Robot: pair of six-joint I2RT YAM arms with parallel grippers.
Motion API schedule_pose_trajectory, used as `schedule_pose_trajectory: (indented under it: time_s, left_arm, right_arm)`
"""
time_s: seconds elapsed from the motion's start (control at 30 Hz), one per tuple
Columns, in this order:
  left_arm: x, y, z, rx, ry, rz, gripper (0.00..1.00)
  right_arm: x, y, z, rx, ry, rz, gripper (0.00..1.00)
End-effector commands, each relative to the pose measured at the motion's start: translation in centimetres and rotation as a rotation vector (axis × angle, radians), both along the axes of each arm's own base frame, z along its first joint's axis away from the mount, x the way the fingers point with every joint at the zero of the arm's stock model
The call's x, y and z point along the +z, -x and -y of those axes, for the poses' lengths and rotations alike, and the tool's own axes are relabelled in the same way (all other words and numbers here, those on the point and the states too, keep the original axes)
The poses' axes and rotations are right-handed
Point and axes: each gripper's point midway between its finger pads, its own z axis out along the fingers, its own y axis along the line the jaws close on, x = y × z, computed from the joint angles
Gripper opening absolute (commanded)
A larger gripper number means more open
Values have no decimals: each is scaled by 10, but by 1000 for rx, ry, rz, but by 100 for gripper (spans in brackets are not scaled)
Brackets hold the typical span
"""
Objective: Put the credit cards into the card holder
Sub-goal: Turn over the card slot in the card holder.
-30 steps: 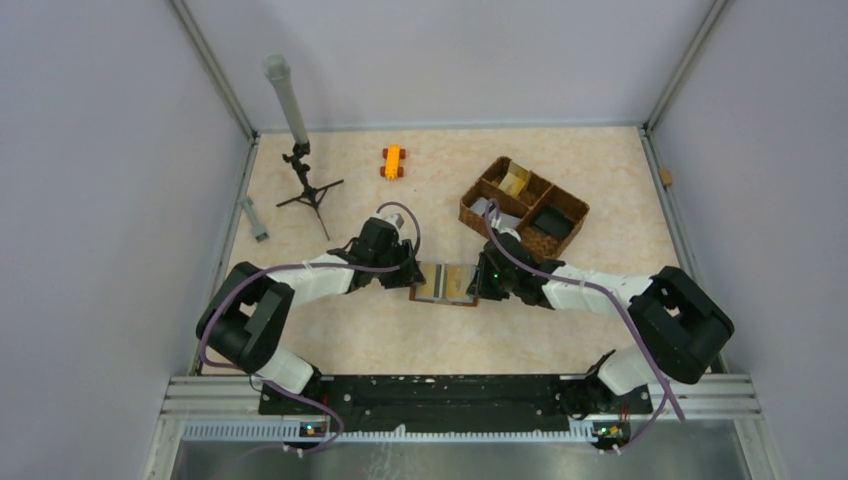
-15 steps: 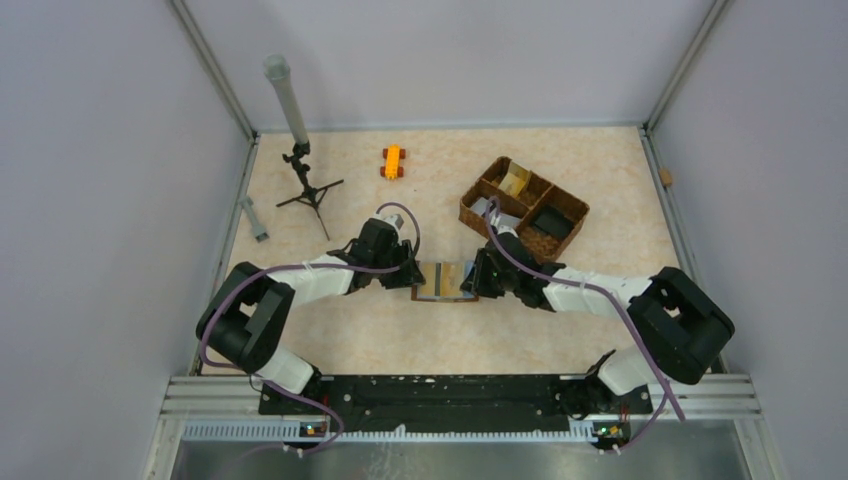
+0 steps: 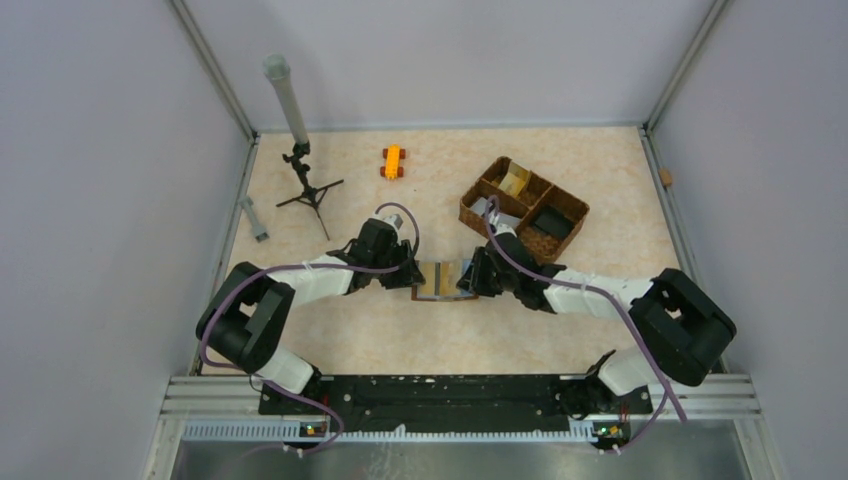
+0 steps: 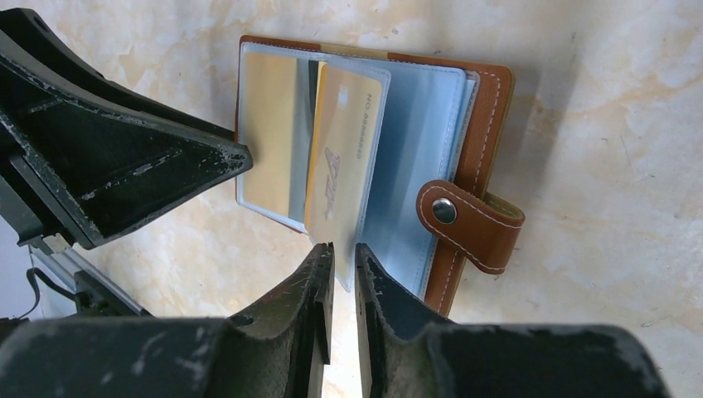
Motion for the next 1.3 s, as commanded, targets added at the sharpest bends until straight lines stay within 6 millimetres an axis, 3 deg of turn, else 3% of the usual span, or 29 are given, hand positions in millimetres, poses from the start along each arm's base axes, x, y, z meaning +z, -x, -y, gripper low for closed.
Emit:
schedule_pose_trajectory:
  time_s: [0.0,0.27,0.47,0.63,1.0,1.17,1.27]
  left_arm:
    - [-11,11,-3,-11,-8,-40,40]
    - [-14,13,-3,-11,-8,-56,31]
    - [-15,14,-3,-6,-9,-61,30]
    - [-13,10,-1,-6,5,-42,29]
    - [-13,9,2,-8,19,-41,29]
    - [-12,8,1,6,24,-30,30]
    - [-9,8,1,15,37,-17,35]
  right_arm:
    - [33,-10,-19,27,-40,103,18]
    - [28,-19,-23,16,52,136,18]
    - [13,-25,-17,-12,209,119,5]
    - [10,-24,-16,-7,325,142,0]
    - [14,-30,-13,-15,631,242,0]
    - [16,-30,-20,3,654,260,0]
    - [19,-27,-32,33,606,260,11]
